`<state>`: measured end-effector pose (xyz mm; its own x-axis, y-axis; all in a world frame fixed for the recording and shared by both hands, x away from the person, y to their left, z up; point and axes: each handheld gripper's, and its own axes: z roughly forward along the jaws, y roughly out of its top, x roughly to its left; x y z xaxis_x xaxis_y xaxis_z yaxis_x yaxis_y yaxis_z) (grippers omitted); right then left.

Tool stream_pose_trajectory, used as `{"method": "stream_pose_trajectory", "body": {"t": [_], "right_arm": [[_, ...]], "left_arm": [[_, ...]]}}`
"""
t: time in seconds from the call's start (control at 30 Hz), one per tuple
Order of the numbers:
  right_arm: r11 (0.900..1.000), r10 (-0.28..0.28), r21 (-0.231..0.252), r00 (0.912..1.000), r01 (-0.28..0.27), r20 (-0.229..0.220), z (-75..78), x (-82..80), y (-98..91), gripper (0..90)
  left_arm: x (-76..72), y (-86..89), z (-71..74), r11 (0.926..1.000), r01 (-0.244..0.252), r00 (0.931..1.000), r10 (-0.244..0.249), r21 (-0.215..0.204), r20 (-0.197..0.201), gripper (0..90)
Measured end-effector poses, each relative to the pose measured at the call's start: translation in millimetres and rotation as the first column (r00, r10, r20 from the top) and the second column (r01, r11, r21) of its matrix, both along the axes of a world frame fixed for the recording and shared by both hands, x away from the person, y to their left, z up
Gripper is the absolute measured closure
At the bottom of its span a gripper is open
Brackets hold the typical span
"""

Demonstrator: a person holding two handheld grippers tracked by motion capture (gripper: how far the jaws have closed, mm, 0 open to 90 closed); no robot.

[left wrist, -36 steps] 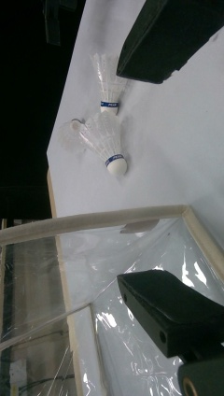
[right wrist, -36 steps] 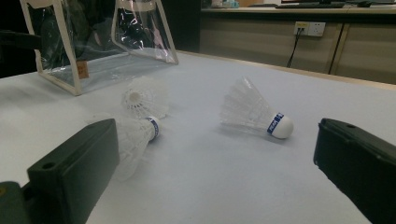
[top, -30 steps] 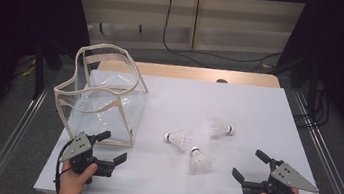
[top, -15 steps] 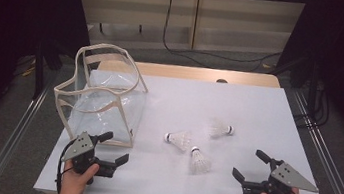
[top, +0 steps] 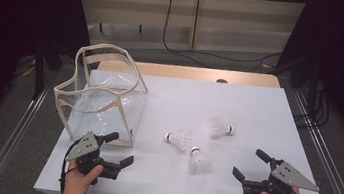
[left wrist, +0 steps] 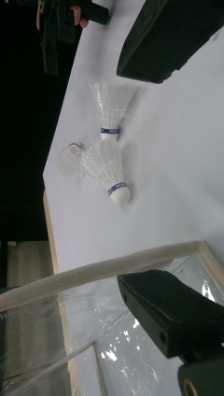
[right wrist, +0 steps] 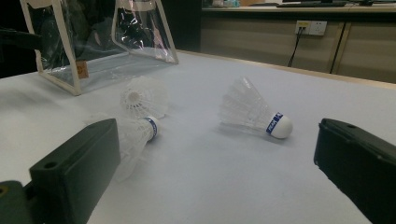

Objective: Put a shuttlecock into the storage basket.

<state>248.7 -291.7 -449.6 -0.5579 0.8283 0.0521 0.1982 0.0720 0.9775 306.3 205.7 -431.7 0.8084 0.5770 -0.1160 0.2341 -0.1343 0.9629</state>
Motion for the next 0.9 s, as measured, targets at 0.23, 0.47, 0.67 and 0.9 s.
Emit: {"method": "stream_pose_trajectory", "body": {"t": [0.23,0.47,0.67,0.9], "right_arm": [[1.0,0.004,-0.001,1.0,-0.004,0.0,-0.2,0.9,0.7,0.0],[1.0,0.009,-0.002,1.0,-0.009,0.003,0.0,1.2,1.0,0.1],[0.9999,0.012,-0.004,0.9999,-0.012,0.004,0.4,1.2,2.0,0.1],[0.9999,0.014,-0.003,0.9999,-0.014,0.005,0.6,1.4,1.9,0.2]], "left_arm": [[0.2,-3.5,-0.5,1.0,0.001,1.0,-0.001,0.008,-0.005,2.9],[-0.8,-9.8,0.5,0.9998,0.015,0.9998,-0.014,0.015,-0.013,2.9],[0.1,-12.9,0.2,0.9995,0.021,0.9997,-0.021,0.022,-0.014,3.0],[2.0,-17.7,2.5,0.9997,0.021,0.9992,-0.021,0.01,-0.035,2.9]]}}
